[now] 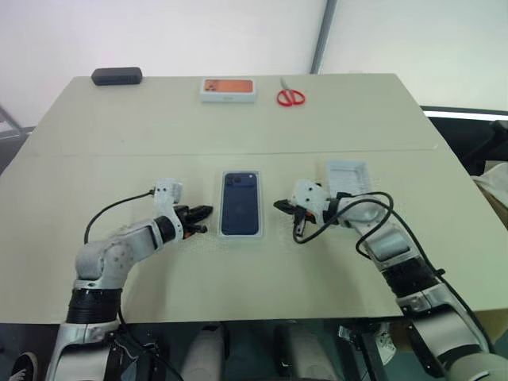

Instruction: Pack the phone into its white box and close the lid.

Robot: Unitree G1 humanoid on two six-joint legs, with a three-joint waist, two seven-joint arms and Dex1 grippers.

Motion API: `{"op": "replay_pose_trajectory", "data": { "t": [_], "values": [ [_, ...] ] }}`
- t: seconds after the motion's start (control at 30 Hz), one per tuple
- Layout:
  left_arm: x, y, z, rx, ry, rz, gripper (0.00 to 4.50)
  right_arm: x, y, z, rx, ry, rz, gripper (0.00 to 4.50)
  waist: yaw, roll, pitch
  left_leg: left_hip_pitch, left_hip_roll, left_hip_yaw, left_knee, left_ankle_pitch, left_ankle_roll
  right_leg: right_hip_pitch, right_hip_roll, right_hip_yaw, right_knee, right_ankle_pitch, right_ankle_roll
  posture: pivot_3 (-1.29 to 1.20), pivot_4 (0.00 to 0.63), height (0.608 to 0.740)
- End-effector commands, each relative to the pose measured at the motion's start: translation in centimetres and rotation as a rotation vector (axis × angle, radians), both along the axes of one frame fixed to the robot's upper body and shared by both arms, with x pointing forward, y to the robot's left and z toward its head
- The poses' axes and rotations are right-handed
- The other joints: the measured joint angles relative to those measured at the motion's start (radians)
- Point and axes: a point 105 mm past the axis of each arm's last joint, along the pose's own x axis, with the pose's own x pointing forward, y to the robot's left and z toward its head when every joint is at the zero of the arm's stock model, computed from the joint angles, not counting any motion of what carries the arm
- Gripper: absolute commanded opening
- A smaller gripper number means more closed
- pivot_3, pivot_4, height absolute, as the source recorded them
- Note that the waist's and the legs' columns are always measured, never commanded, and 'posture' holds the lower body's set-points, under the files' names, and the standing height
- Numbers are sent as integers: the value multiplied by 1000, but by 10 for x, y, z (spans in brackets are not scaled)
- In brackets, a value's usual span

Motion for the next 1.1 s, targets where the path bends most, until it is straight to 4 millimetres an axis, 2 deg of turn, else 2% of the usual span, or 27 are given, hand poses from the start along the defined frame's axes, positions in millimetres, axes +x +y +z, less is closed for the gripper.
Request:
{"op": "replay_pose_trajectory", "data": {
  "t": [0.03,0.17,0.3,0.53,0.77,0.9,0.97,1.1],
  "values": [
    [-2,-17,-2,13,-28,-46,23,-5,15,4,20,-40,37,13,1,0,0,0,0,0,0,0,0,0,0,0,0,0,0,0,150,740],
    [0,-41,-6,-13,-30,-92,23,-4,20,3,16,-49,36,13,7,0,0,0,-1,0,1,0,0,1,-2,0,0,0,0,0,150,740],
    [2,-68,-3,-53,-36,-144,23,-2,12,0,-21,-57,24,13,9,0,0,0,-2,-1,2,0,0,3,-2,-1,-1,1,1,0,150,740],
    [2,-120,10,-97,-68,-299,23,-5,-31,-2,-108,-24,-17,13,30,0,0,0,-3,-1,3,0,1,5,-3,-1,-2,2,3,0,150,740],
    [4,-152,11,-112,-80,-396,23,-9,-52,0,-140,-14,-47,13,29,0,0,0,-4,-1,4,-1,2,6,-3,-1,-4,2,4,0,150,740],
    [5,-159,8,-103,-81,-420,23,-13,-54,0,-135,-14,-61,13,31,0,0,0,-4,-1,4,-1,2,6,-3,-1,-4,2,5,0,150,740],
    [0,-160,8,-103,-86,-456,23,-14,-63,-2,-153,-17,-79,13,29,0,0,0,-4,-1,5,-1,2,7,-3,-1,-5,2,5,0,150,740],
    [9,-148,4,-58,-98,-440,23,-13,-71,0,-159,-13,-92,13,29,0,0,0,-4,-1,6,-1,3,7,-3,-2,-5,2,5,0,150,740]
  ]
}}
